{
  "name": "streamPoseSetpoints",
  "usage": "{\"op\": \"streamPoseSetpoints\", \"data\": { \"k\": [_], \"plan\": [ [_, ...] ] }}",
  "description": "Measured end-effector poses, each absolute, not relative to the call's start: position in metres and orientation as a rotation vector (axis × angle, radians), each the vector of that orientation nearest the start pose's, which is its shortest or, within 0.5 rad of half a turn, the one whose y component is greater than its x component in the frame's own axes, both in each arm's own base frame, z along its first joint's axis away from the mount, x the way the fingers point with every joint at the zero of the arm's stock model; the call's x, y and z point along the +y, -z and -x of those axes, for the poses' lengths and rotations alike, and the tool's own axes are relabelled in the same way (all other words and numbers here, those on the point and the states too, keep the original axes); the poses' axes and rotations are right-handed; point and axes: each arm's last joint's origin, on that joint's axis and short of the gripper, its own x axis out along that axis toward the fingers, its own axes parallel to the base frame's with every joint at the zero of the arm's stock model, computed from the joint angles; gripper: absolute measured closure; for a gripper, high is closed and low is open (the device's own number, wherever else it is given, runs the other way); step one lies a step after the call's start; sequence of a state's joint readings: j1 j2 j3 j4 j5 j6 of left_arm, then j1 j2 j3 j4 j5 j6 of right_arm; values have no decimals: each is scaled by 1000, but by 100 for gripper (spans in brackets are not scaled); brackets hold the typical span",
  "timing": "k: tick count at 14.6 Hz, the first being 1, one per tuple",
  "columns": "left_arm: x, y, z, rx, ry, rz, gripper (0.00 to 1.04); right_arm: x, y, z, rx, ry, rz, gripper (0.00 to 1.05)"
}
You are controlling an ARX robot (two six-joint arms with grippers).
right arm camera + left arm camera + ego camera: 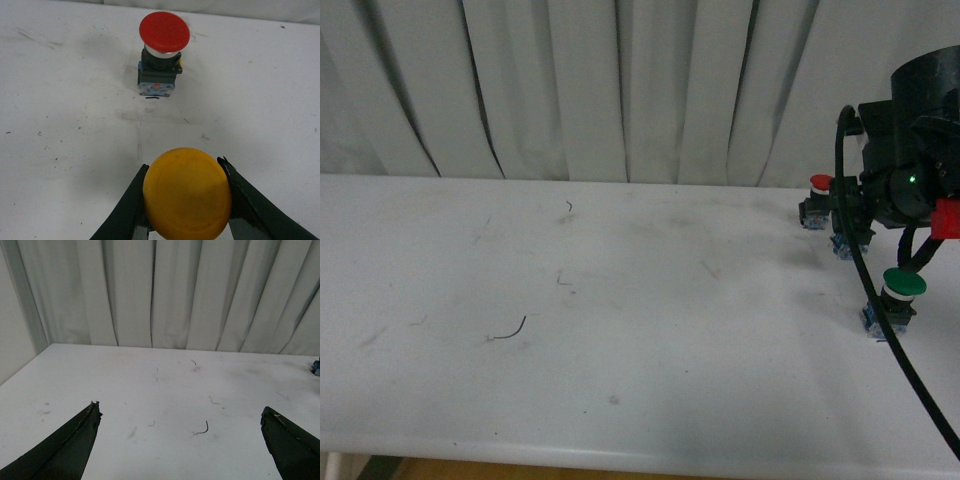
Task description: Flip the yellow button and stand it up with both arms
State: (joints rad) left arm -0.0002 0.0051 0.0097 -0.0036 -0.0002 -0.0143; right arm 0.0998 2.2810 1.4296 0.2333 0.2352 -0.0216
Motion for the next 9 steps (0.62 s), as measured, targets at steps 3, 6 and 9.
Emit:
{"op": "streamPoseSetpoints", "data": {
  "k": [3, 6, 9],
  "plan": [
    [0, -166, -97, -1, 0, 14, 7, 43, -89, -480, 629, 141, 133, 68],
    [0, -166, -97, -1, 0, 14, 7, 39, -91, -484, 605, 170, 133, 68],
    [0, -166, -97, -1, 0, 14, 7, 38, -83, -485, 616, 180, 138, 68]
  ]
}}
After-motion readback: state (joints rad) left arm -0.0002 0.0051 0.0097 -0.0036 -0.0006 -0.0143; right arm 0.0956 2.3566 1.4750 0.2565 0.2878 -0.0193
